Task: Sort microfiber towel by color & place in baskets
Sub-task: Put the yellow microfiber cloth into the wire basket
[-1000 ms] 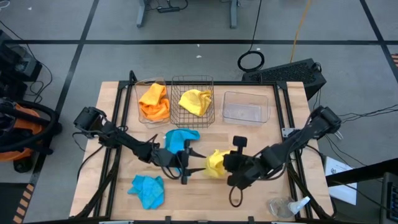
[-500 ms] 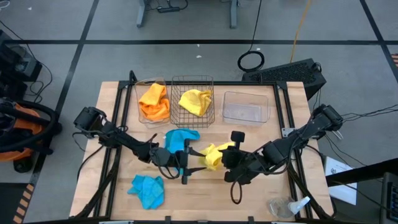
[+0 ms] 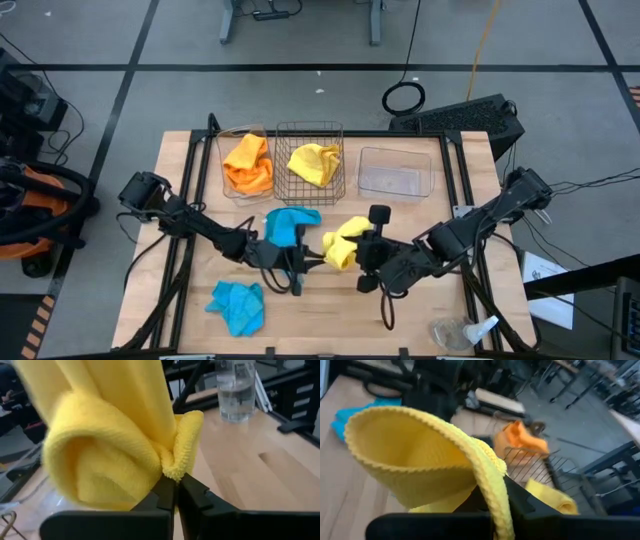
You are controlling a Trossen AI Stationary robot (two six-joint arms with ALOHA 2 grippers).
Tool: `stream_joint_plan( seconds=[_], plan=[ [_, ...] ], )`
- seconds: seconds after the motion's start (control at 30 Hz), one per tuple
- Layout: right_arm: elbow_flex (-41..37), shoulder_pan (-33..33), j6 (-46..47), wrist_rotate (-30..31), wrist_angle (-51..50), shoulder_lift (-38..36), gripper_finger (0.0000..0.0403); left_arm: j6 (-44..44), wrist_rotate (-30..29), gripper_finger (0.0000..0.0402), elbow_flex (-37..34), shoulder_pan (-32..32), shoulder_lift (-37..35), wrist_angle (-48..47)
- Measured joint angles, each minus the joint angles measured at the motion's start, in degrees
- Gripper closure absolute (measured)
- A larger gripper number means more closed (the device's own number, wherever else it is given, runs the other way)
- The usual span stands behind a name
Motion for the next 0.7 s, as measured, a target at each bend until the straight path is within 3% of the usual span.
stream_joint_plan(
  seconds=[0.23,0.47,0.7],
  plan=[
    [4.97,0.0,-4.01,0.96,0.51,0.0,0.0401,-3.8,-0.46,0.0396,0.0,1.2,0.0,-4.89],
    [7.18,0.35,-9.02,8.78,-0.48,0.0,0.0401,-9.46,11.58,0.039,0.04,1.41,-0.07,-6.55],
    [7.18,0.35,-4.9,10.76,-7.02,0.02,0.0401,-12.08,14.86,0.0306,0.04,-1.43,-2.78,-16.41]
  ],
)
